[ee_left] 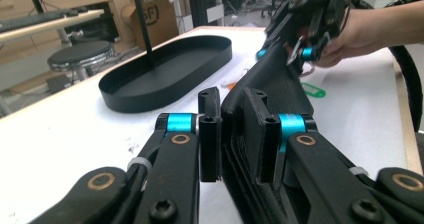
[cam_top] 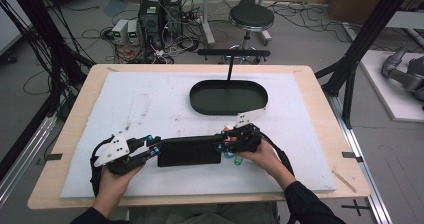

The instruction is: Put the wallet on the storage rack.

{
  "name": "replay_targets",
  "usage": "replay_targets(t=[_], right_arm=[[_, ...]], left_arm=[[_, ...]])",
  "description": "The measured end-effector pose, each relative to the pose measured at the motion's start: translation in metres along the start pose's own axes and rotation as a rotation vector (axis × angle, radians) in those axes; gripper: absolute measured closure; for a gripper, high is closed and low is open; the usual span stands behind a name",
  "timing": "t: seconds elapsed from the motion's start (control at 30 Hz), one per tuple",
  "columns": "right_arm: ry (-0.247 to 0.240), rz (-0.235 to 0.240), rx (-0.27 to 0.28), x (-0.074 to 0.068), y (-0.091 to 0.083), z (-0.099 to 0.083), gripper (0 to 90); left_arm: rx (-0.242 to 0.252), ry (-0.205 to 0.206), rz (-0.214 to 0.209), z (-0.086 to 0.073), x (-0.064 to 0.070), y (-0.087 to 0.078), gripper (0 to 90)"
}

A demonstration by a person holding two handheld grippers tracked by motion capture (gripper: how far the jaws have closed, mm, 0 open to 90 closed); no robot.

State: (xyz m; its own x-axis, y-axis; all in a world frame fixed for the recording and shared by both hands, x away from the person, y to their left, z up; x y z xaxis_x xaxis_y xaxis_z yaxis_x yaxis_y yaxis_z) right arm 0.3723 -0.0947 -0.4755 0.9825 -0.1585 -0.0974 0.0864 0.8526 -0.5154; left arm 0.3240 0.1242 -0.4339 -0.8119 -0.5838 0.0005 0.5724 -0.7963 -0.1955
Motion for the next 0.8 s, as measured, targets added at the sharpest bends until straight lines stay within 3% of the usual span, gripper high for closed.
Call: replay_targets(t=[0.1,0.13,0.17,0.2,0.27,0.5,0.6,0.67,0.7,0.8], right_arm=[[-0.022,0.016,0.016,-0.003,-0.004,0.002,72.2],[-0.044,0.021,0.018,-0.006,-0.006,0.004,75.0],[-0.098,0.001,0.018,-0.010,-0.007,0.006,76.3],[-0.104,0.004,0.015,-0.012,-0.007,0.006,76.6],[-0.122,0.006,0.016,-0.014,-0.008,0.007,76.9],[-0.156,-0.014,0.064,-0.017,-0.021,0.017,77.3],[-0.168,-0.017,0.105,-0.018,-0.033,0.024,77.4],[-0.165,-0.009,0.125,-0.018,-0.043,0.027,77.3],[-0.167,-0.002,0.127,-0.017,-0.046,0.027,77.3],[-0.172,0.010,0.136,-0.018,-0.052,0.027,77.2]], left_arm=[[-0.011,-0.014,0.010,-0.002,-0.003,0.000,74.9],[-0.015,-0.024,0.014,-0.003,-0.004,0.001,73.4],[-0.008,-0.040,0.015,-0.003,-0.005,0.001,70.9],[0.006,-0.056,0.019,-0.002,-0.006,0.001,68.6],[0.004,-0.075,0.028,-0.001,-0.007,0.002,55.7],[-0.011,-0.116,0.020,-0.004,-0.011,0.005,41.9],[-0.007,-0.139,-0.005,-0.003,-0.011,0.008,38.3],[0.005,-0.171,-0.069,0.001,-0.007,0.013,36.6],[0.005,-0.171,-0.069,0.001,-0.007,0.013,36.0],[0.002,-0.171,-0.136,0.007,0.001,0.020,35.4]])
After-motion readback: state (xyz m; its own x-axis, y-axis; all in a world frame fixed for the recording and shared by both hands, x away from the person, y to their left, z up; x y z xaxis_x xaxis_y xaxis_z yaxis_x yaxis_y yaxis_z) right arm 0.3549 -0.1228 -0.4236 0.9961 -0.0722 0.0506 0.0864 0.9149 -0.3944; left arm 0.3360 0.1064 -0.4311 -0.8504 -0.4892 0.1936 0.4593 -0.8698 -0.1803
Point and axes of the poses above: each handheld gripper's, and its own axes: y roughly forward along the jaws, z roughly out of its top, x roughly to its right, the point moved 10 cm from there along y, roughly forward along the jaws, and after that the axes turned 7 degrees about -y, right-handed, at the moved point
